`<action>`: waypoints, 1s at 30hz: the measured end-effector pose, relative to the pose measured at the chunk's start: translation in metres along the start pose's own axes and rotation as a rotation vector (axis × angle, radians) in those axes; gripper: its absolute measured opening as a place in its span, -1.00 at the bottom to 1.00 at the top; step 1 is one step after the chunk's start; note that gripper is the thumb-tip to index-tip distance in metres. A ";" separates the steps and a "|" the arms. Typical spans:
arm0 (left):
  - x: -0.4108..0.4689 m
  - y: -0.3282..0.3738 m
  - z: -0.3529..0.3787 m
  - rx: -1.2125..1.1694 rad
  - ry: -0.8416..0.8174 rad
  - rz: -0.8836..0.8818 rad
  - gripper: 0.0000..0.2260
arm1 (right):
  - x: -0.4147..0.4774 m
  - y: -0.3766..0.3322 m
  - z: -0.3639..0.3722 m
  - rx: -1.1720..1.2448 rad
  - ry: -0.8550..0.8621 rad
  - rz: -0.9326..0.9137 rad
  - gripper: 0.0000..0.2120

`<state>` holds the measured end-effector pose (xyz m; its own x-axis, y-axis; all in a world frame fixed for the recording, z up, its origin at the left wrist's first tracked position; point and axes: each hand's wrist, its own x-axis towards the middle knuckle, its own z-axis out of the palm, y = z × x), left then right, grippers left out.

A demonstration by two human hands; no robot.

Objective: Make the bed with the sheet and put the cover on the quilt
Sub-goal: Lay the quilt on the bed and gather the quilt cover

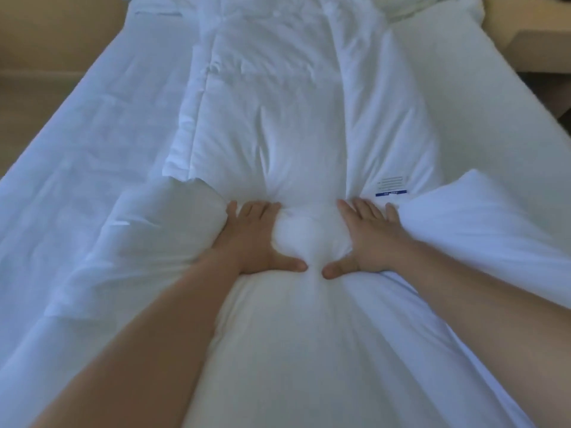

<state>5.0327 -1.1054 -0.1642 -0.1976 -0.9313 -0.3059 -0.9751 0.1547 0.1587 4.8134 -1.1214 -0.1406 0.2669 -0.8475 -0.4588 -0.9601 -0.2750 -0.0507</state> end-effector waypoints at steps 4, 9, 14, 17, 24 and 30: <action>0.008 0.005 -0.011 0.071 -0.056 -0.009 0.00 | 0.002 -0.003 0.000 0.013 0.041 0.011 0.22; -0.026 0.029 -0.024 -0.040 -0.363 -0.103 0.03 | -0.049 -0.017 0.003 0.156 -0.051 0.008 -0.09; -0.125 0.069 -0.026 -0.141 -0.360 -0.144 -0.19 | -0.155 -0.027 0.016 0.320 -0.038 -0.001 -0.41; -0.209 0.103 -0.027 -0.089 -0.311 -0.116 -0.33 | -0.241 -0.039 0.031 0.249 -0.002 -0.019 -0.58; -0.436 0.180 0.005 0.133 -0.307 -0.054 -0.35 | -0.465 -0.076 0.110 0.137 0.230 -0.094 -0.48; -0.590 0.209 0.067 0.107 0.180 0.039 -0.52 | -0.616 -0.080 0.158 0.570 0.006 -0.134 -0.27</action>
<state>4.9383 -0.5011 -0.0135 -0.2232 -0.9664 -0.1275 -0.9742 0.2166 0.0637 4.7126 -0.5051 0.0057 0.3883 -0.8251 -0.4104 -0.8107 -0.0941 -0.5778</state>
